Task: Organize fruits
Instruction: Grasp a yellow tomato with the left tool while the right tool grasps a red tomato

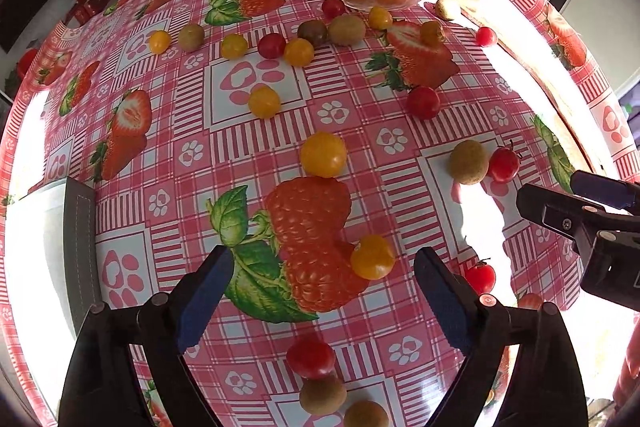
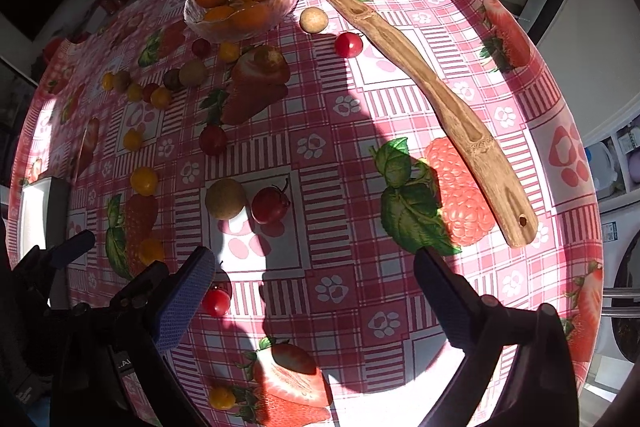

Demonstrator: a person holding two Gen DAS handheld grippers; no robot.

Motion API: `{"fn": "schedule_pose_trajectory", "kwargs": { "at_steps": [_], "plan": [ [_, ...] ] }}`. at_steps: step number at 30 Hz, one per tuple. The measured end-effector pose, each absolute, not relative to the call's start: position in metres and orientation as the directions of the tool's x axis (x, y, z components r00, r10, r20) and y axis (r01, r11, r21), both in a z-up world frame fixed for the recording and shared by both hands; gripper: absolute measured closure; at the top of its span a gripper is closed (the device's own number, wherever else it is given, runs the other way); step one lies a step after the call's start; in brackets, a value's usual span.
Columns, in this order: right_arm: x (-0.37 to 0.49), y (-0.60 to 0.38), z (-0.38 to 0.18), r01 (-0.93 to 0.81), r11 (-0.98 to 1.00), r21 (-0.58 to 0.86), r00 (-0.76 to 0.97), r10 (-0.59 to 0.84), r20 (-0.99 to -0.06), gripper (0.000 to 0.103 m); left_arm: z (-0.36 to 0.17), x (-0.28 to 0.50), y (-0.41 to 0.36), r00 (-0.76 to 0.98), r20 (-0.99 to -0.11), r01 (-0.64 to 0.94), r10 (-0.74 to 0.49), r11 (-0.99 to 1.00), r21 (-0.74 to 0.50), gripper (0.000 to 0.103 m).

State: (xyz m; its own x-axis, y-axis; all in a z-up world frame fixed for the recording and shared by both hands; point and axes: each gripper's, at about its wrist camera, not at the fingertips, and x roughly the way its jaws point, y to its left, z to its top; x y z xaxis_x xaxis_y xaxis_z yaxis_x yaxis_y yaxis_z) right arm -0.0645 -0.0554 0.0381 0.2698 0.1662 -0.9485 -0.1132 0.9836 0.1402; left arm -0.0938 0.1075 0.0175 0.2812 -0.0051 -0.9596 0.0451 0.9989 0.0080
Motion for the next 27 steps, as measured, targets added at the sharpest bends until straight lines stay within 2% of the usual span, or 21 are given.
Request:
{"fn": "schedule_pose_trajectory", "kwargs": {
  "at_steps": [1, 2, 5, 6, 8, 10, 12, 14, 15, 16, 21, 27],
  "plan": [
    [-0.062, -0.053, 0.034, -0.125, 0.981, 0.147, 0.253, 0.175, -0.952, 0.023, 0.015, -0.093, 0.104, 0.272, -0.962, 0.053, -0.010, 0.999, 0.005, 0.014],
    [-0.060, -0.051, 0.030, -0.135, 0.978, 0.159, 0.235, 0.188, -0.954, 0.031, 0.014, -0.092, 0.103, 0.266, -0.964, 0.055, -0.011, 0.998, 0.004, 0.014],
    [-0.057, -0.044, 0.022, -0.168, 0.972, 0.165, 0.215, 0.200, -0.956, 0.035, 0.012, -0.091, 0.100, 0.265, -0.964, 0.060, -0.018, 0.998, -0.002, 0.015],
    [-0.057, -0.041, 0.022, -0.188, 0.971, 0.145, 0.229, 0.187, -0.955, 0.035, 0.012, -0.091, 0.099, 0.265, -0.964, 0.063, -0.021, 0.998, -0.005, 0.022],
    [-0.055, -0.033, 0.022, -0.219, 0.968, 0.120, 0.241, 0.173, -0.955, 0.035, 0.013, -0.092, 0.096, 0.269, -0.963, 0.066, -0.023, 0.998, -0.005, 0.024],
    [-0.052, -0.028, 0.021, -0.233, 0.967, 0.104, 0.247, 0.163, -0.955, 0.039, 0.014, -0.092, 0.094, 0.268, -0.963, 0.064, -0.035, 0.998, -0.018, 0.031],
    [-0.049, -0.022, 0.021, -0.249, 0.964, 0.088, 0.255, 0.153, -0.955, 0.051, 0.016, -0.092, 0.091, 0.272, -0.962, 0.067, -0.036, 0.998, -0.018, 0.039],
    [-0.048, -0.017, 0.021, -0.262, 0.961, 0.085, 0.249, 0.152, -0.956, 0.076, 0.019, -0.094, 0.089, 0.283, -0.958, 0.075, -0.046, 0.997, -0.025, 0.056],
    [-0.047, -0.015, 0.021, -0.263, 0.961, 0.085, 0.248, 0.152, -0.957, 0.078, 0.020, -0.095, 0.088, 0.287, -0.956, 0.081, -0.053, 0.996, -0.031, 0.070],
    [-0.048, -0.016, 0.021, -0.259, 0.962, 0.089, 0.242, 0.154, -0.958, 0.078, 0.021, -0.096, 0.089, 0.287, -0.956, 0.085, -0.061, 0.996, -0.038, 0.079],
    [-0.052, -0.028, 0.027, -0.211, 0.964, 0.162, 0.215, 0.207, -0.954, 0.079, 0.028, -0.100, 0.111, 0.289, -0.937, 0.040, -0.197, 0.980, -0.194, 0.080],
    [-0.063, -0.028, 0.045, -0.193, 0.957, 0.216, 0.213, 0.256, -0.943, 0.079, 0.048, -0.114, 0.138, 0.303, -0.933, 0.006, -0.195, 0.979, -0.202, 0.080]
  ]
}}
